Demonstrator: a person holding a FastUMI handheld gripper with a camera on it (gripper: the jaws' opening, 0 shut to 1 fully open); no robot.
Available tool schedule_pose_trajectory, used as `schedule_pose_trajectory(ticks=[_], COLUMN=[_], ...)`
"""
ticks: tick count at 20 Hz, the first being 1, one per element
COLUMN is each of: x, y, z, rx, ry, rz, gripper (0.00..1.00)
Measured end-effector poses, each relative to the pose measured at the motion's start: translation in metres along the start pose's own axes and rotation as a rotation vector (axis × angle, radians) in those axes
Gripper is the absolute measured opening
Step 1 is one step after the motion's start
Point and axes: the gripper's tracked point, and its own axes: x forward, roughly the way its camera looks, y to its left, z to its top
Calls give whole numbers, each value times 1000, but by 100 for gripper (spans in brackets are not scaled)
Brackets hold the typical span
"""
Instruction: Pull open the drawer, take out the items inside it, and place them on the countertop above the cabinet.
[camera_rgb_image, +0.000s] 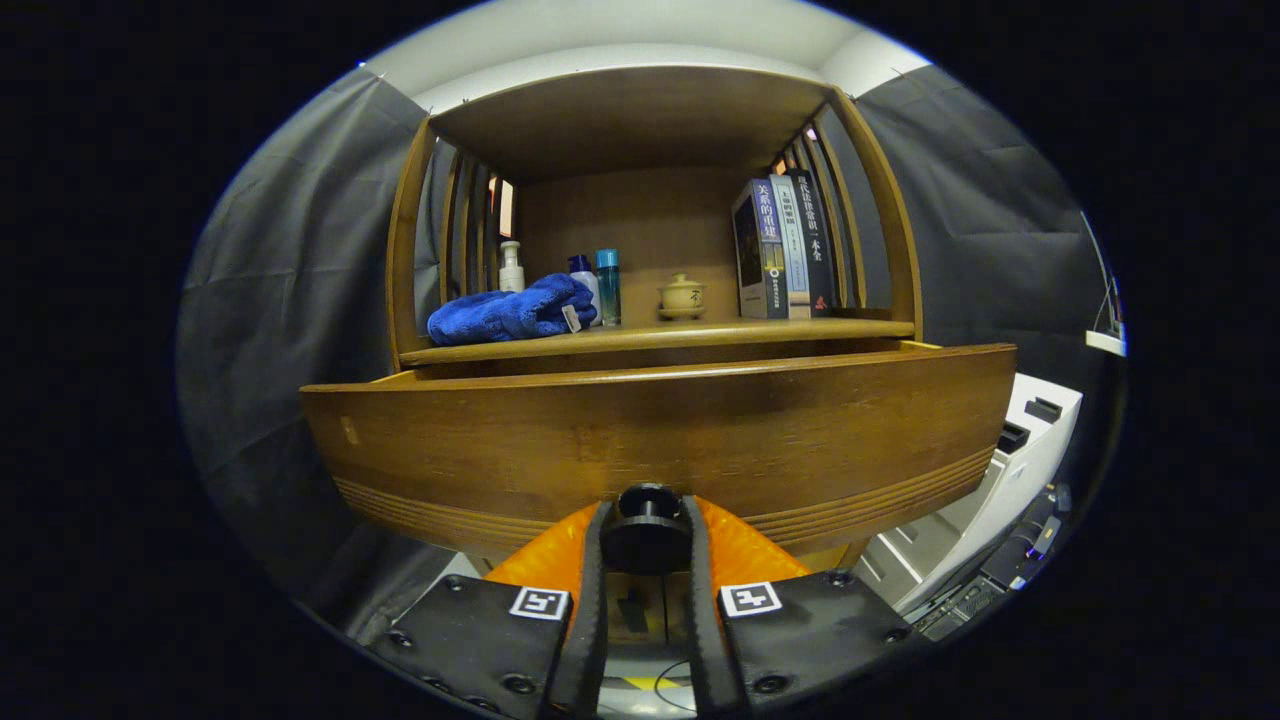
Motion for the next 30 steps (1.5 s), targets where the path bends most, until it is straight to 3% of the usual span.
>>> schedule_pose_trajectory(ticks=[12, 22, 23, 24, 30], x=[-50, -54, -54, -52, -52], y=[8, 10, 10, 10, 14], z=[-13, -18, -18, -17, -27], rx=[16, -6, -5, -5, -33], ry=[69, 73, 74, 74, 95], rz=[42, 42, 40, 38, 40], gripper=[42, 44, 77, 100, 100])
